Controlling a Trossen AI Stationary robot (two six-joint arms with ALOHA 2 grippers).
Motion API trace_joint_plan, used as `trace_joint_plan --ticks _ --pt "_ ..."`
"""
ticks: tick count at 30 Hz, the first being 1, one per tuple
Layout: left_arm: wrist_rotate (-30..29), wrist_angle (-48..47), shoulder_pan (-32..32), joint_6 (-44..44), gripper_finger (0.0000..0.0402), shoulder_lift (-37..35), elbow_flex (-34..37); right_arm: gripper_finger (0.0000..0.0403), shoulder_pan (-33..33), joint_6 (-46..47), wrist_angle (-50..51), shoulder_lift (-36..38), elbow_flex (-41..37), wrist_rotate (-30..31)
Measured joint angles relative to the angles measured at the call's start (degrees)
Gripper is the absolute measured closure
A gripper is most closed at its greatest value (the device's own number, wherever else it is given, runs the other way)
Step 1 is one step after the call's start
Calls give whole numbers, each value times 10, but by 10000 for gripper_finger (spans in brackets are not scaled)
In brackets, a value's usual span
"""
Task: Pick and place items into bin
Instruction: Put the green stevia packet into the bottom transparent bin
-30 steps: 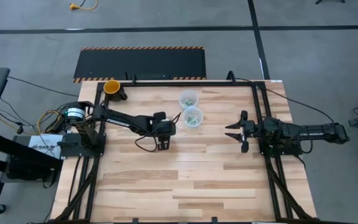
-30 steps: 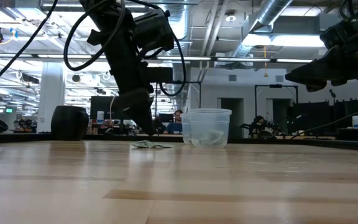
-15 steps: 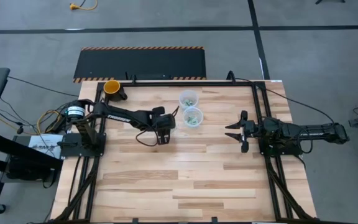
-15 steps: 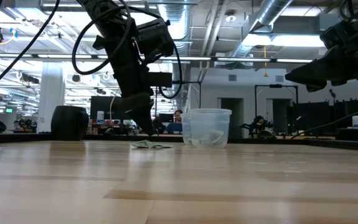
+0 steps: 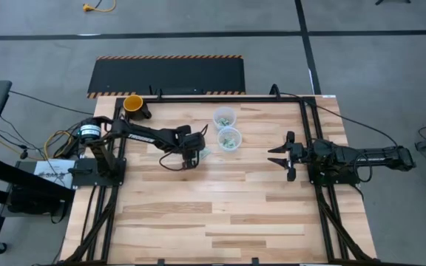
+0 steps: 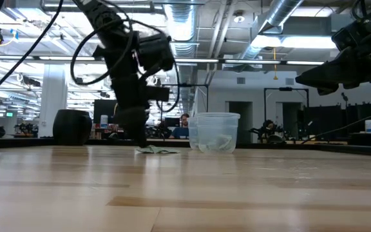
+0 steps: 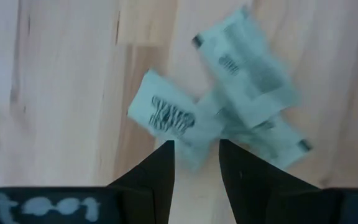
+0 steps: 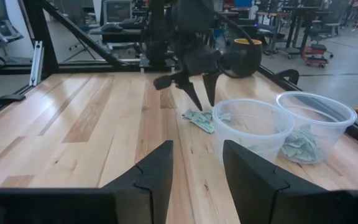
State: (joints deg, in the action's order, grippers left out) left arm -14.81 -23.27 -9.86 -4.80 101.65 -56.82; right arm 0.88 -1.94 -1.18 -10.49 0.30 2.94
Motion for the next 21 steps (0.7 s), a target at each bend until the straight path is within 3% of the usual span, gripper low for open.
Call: trace_joint_plan --ticks 6,12,21 --pt "-8 70 -10 6 286 -4 53 270 0 0 0 0 0 0" --pt "-18 80 -5 8 294 -3 59 268 0 0 0 0 0 0" --pt "-66 86 20 9 377 1 60 269 0 0 0 0 0 0"
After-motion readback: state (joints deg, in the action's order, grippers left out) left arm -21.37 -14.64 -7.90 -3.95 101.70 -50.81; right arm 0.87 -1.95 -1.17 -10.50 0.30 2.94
